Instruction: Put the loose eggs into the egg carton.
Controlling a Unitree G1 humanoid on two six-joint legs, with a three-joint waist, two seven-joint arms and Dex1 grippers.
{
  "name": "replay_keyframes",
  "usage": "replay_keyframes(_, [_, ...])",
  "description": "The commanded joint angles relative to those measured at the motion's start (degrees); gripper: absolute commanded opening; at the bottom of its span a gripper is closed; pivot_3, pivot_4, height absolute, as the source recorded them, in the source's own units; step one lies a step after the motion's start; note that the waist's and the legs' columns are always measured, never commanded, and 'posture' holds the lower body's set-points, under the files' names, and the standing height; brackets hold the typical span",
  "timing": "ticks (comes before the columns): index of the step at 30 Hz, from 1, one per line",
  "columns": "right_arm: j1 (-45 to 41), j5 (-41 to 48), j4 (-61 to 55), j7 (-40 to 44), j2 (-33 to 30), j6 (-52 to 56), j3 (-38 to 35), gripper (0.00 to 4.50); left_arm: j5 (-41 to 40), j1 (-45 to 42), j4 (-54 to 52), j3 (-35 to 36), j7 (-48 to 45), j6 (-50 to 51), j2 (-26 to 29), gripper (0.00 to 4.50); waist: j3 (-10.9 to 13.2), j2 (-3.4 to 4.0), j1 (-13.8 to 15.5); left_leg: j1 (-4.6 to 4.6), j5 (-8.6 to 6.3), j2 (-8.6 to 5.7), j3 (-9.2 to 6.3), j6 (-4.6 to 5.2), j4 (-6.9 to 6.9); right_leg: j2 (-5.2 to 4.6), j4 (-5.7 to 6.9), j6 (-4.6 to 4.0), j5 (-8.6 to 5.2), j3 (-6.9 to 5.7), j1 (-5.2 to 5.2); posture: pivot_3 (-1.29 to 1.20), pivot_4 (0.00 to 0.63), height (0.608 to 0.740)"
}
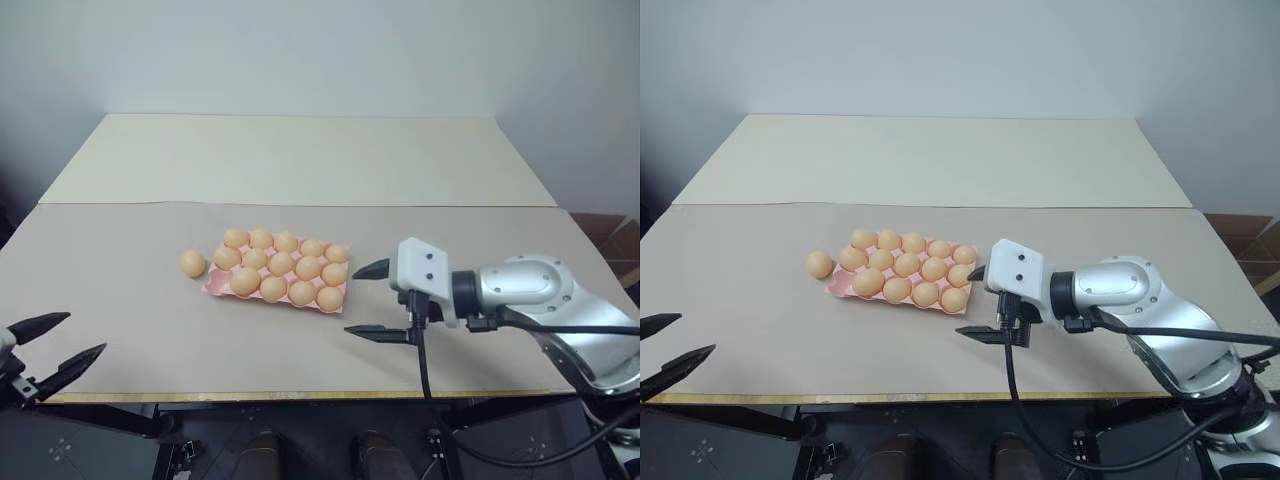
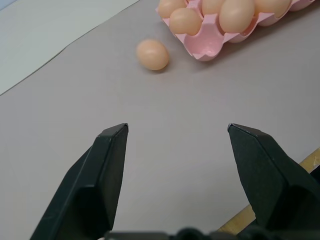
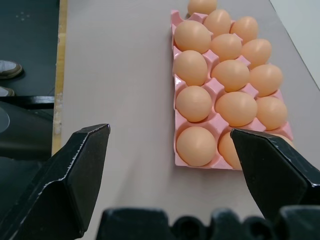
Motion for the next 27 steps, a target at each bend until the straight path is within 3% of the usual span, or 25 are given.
replay_keyframes(1, [-1.3, -1.1, 0.4, 1.1, 0.5, -2.7, 0.0, 4.50, -3.1, 1.2, -2.7, 3.5, 1.2, 2.2, -0.9, 3.82, 0.0, 0.00, 0.0, 0.00, 0.00, 0.01, 0.00, 0.00, 0.00, 0.01, -0.01, 0.00, 0.00, 0.00, 0.00, 0.00, 0.150, 0.740])
replay_keyframes(4, [-1.7, -1.7, 1.3, 1.6, 1.3, -3.3, 0.4, 4.50, -3.2, 1.3, -3.3, 4.1, 2.8, 2.9, -1.3, 4.48, 0.0, 0.00, 0.0, 0.00, 0.00, 0.00, 0.00, 0.00, 0.00, 0.00, 0.00, 0.00, 0.00, 0.00, 0.00, 0.00, 0.150, 0.740])
replay_keyframes(8, [-2.3, -2.5, 2.1, 1.7, 2.0, -3.1, 0.5, 4.50, 0.0, -0.4, -3.2, 2.9, 7.5, 2.0, -1.5, 4.48, 0.0, -0.01, 0.1, 0.03, 0.00, -0.01, 0.00, 0.00, 0.00, 0.00, 0.01, -0.01, 0.00, 0.00, 0.02, 0.00, 0.150, 0.740])
replay_keyframes(14, [-2.0, -1.9, -0.2, 0.2, 2.3, -0.3, -0.5, 4.50, 3.4, -6.9, -0.1, -4.5, 14.0, 3.2, -0.3, 4.48, 0.0, -0.05, 0.1, 0.01, 0.00, -0.03, -0.02, 0.00, 0.00, -0.01, 0.00, -0.01, 0.01, 0.01, 0.03, 0.00, 0.150, 0.740])
replay_keyframes(21, [-1.4, -0.9, -3.0, -3.4, 2.4, 3.8, -2.3, 4.50, 7.9, -24.8, 11.1, -18.8, 20.5, 2.0, 1.7, 4.48, -0.1, -0.16, 0.5, 0.03, 0.00, -0.02, -0.07, 0.00, 0.00, 0.02, 0.08, -0.05, 0.04, -0.07, 0.04, 0.00, 0.150, 0.740])
replay_keyframes(27, [-1.4, 0.1, -5.1, -6.0, 2.4, 7.3, -3.9, 4.50, 10.0, -40.8, 23.7, -30.2, 23.2, -0.5, -2.1, 4.48, -0.1, -0.18, 0.6, -0.04, 0.00, -0.06, -0.09, 0.00, 0.00, -0.01, 0.06, -0.04, 0.04, -0.05, -0.01, 0.00, 0.150, 0.740])
